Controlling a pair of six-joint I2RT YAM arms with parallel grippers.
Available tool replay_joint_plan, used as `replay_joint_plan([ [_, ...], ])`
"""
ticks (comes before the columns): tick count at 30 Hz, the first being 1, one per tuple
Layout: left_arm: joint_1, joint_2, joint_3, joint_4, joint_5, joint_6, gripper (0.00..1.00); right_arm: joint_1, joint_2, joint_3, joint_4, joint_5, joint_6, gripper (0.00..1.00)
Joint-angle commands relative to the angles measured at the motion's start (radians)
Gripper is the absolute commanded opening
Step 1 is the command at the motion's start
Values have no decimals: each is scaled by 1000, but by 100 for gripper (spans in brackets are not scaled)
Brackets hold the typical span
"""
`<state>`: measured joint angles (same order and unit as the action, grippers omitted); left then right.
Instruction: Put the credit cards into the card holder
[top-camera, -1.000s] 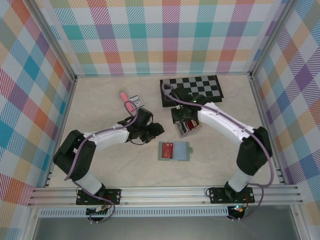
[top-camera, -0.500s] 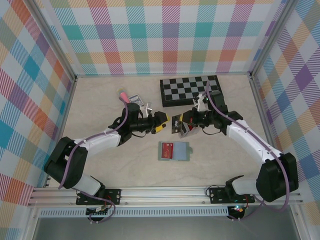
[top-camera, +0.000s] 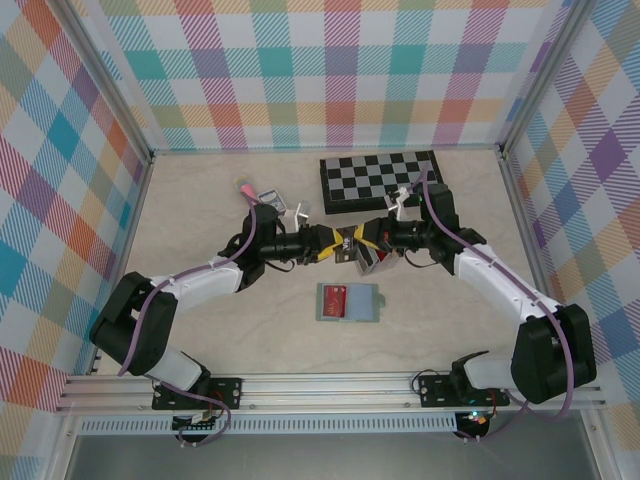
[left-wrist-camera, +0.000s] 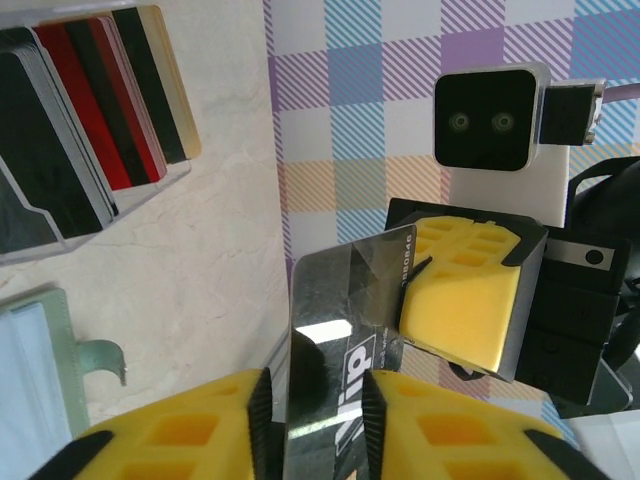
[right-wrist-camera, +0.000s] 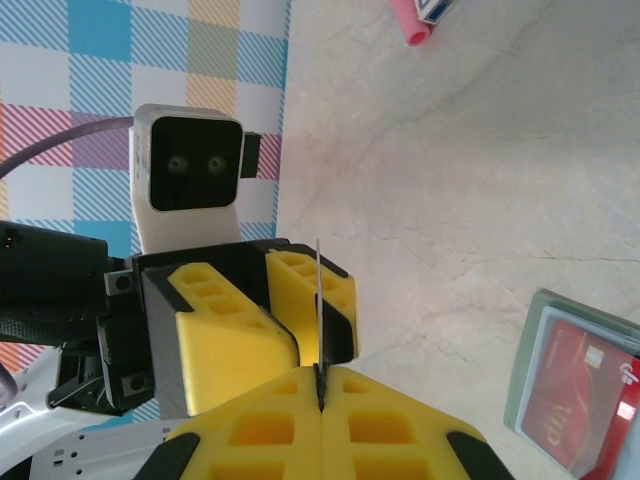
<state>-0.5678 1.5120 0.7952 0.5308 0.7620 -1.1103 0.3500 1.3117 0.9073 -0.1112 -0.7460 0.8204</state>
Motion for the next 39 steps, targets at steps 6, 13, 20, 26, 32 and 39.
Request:
replay_joint_plan([
  [6,-6,-38,-9,2,15,42,0,-8,0,-24,-23,26,-17,10],
  [13,-33,-85,-26,-366,-138,227,0,21,-16,-23,-394,347,-204,35],
  [20,-138,-36,-74,-445,-275,265,0,187,36,-60,-501,593,-224,48],
  [26,-187,34,-77,-413,-323,276,0,269,98,-78,-394,530,-198,26],
  [32,-199,70,-63,-411,-354,283,0,274,168,-81,-324,490,-175,18],
  [39,-200,10,-100,-447,-441,288,0,286,273,-37,-274,448,-168,11],
])
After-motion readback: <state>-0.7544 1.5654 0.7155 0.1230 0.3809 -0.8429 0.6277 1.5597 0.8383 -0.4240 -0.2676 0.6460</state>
